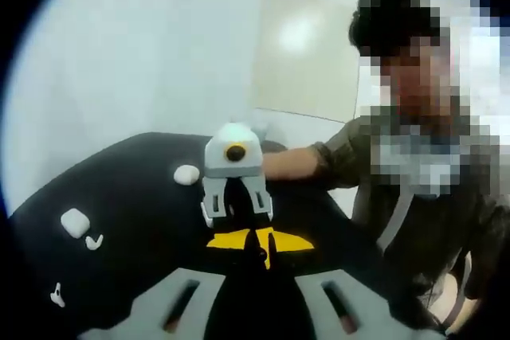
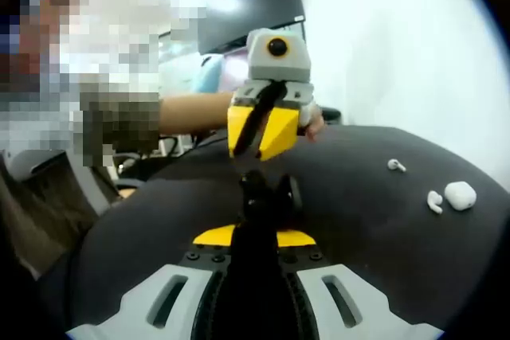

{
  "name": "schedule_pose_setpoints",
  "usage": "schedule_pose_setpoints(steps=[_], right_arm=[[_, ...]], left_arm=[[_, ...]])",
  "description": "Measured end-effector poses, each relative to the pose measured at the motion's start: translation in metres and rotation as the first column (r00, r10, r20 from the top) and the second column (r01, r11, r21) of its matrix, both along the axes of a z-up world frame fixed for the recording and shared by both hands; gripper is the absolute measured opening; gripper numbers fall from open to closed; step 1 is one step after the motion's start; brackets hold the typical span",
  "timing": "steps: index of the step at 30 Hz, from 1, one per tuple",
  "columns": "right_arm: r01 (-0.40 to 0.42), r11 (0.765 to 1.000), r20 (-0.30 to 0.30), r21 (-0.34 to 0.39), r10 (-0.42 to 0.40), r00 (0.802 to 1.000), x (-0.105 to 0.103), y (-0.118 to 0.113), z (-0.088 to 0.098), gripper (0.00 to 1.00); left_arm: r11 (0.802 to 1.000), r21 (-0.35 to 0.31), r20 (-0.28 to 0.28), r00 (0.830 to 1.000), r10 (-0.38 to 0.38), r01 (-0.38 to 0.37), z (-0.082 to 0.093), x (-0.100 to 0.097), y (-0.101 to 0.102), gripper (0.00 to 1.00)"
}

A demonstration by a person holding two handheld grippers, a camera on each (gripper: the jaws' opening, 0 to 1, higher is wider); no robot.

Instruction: Pick up three earphones and place each one into its charging case using tactile feedback, ensure that each earphone is properly inserted and securely positioned inside the case.

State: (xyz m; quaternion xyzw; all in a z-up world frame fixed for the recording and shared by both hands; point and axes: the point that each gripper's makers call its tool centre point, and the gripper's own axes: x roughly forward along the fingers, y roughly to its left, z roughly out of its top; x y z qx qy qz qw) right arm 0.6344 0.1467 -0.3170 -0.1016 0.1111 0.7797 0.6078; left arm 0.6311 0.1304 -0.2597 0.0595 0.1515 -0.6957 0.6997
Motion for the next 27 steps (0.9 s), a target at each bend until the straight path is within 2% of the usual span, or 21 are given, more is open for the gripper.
schedule_pose_setpoints(steps=[6,10,14,20,23,27], right_arm=[[-0.001,1.0,-0.001,0.0,0.001,1.0,0.0,0.0,0.0,0.18],[0.0,1.0,0.0,0.0,0.0,1.0,0.0,0.0,0.0,0.18],[0.001,1.0,0.0,-0.001,-0.001,1.0,0.0,0.0,0.0,0.18],[0.001,1.0,0.001,-0.001,-0.001,1.0,0.0,0.0,0.0,0.18],[0.002,1.0,0.0,-0.001,-0.002,1.0,0.001,0.0,0.0,0.18],[0.001,1.0,0.002,0.0,-0.001,1.0,0.001,0.001,0.0,0.18]], left_arm=[[0.994,0.096,0.07,0.997,0.045,-0.052,-0.01,-0.001,-0.006,0.08],[0.979,0.172,0.143,0.986,0.081,-0.105,-0.016,0.003,-0.002,0.08],[0.98,0.164,0.137,0.986,0.092,-0.115,-0.013,0.001,0.002,0.08],[0.975,0.165,0.164,0.979,0.122,-0.149,-0.008,0.004,0.012,0.07],[0.977,0.143,0.158,0.978,0.133,-0.156,-0.003,0.005,0.014,0.07],[0.975,0.156,0.166,0.978,0.13,-0.156,-0.005,0.003,0.014,0.07]])
